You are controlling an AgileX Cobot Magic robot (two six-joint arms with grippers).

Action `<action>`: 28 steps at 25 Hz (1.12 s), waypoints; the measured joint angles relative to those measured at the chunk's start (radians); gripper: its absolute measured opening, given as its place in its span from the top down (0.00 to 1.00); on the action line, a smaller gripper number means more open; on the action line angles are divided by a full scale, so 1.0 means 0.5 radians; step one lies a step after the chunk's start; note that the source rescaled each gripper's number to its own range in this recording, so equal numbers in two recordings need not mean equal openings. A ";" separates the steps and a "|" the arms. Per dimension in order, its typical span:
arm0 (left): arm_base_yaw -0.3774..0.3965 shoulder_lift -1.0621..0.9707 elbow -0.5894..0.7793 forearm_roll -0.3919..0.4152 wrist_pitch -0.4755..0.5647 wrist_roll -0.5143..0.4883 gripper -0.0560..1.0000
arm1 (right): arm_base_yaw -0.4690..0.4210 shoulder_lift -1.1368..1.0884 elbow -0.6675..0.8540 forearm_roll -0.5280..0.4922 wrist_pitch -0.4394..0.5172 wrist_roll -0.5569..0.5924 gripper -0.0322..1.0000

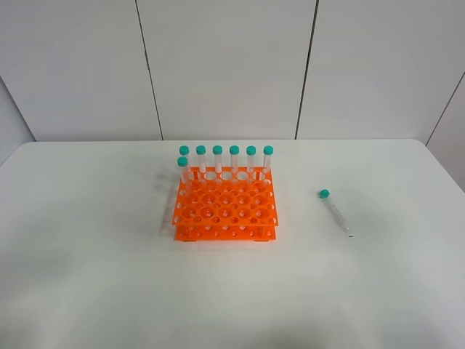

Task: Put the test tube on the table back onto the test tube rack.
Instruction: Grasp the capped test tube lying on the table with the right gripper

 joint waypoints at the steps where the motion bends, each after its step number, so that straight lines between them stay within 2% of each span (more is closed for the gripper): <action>1: 0.000 0.000 0.000 0.000 0.000 0.000 0.00 | 0.000 0.130 -0.052 0.008 -0.010 0.003 0.00; 9: 0.000 0.000 0.000 0.000 0.000 0.000 0.00 | 0.000 1.391 -0.539 0.045 -0.021 0.022 0.00; 16: 0.000 0.000 0.000 0.000 0.000 0.000 0.00 | 0.000 2.275 -0.991 0.045 0.020 -0.032 0.00; 21: 0.000 0.000 0.000 0.000 0.000 0.000 0.00 | 0.039 2.709 -1.246 0.040 0.022 -0.089 0.00; 24: 0.000 0.000 0.000 0.000 0.000 0.000 0.00 | 0.123 2.854 -1.290 0.033 -0.005 -0.124 0.00; 28: 0.000 0.000 0.000 0.000 0.000 0.000 0.00 | 0.129 2.971 -1.292 0.022 -0.077 -0.093 0.00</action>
